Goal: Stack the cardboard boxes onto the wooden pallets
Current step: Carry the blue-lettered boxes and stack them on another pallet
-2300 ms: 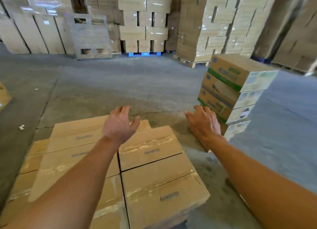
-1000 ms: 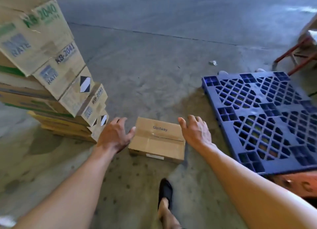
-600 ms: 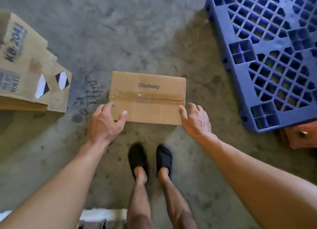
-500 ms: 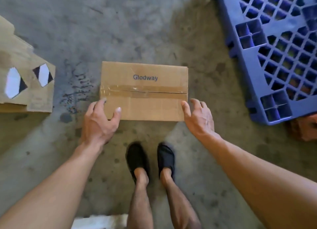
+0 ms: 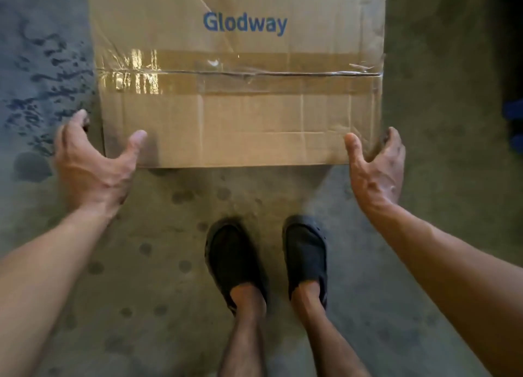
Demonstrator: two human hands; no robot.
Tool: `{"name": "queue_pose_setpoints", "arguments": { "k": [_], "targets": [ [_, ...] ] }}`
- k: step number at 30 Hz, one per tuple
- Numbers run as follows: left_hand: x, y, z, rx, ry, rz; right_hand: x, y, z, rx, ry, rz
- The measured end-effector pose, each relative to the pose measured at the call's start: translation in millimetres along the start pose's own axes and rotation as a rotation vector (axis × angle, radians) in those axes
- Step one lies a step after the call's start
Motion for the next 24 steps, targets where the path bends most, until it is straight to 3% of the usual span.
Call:
{"name": "queue_pose_setpoints", "arguments": {
  "k": [6, 13, 24],
  "targets": [
    [12.1, -10.7, 17.1, -0.061, 0.066, 0.039, 8.2, -21.2, -16.8, 0.020, -0.173, 0.017],
    [39.6, -18.2, 12.2, -0.128, 0.256, 0.196, 19.5, -31.3, -22.6, 0.068, -0.377, 0.133],
    [25.6, -6.1, 7.4, -0.122, 0.473, 0.191, 6.3, -12.2, -4.6, 0.130, -0.715, 0.138]
  ]
}}
Point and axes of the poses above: each hand's wrist, its own y-axis away from the middle knuckle, its own x-axis out of the palm, z = x × y, the point moved 10 cm from there along -y, towards the middle knuckle, and after that the axes turned 6 degrees about -y, right-handed, at the moved point
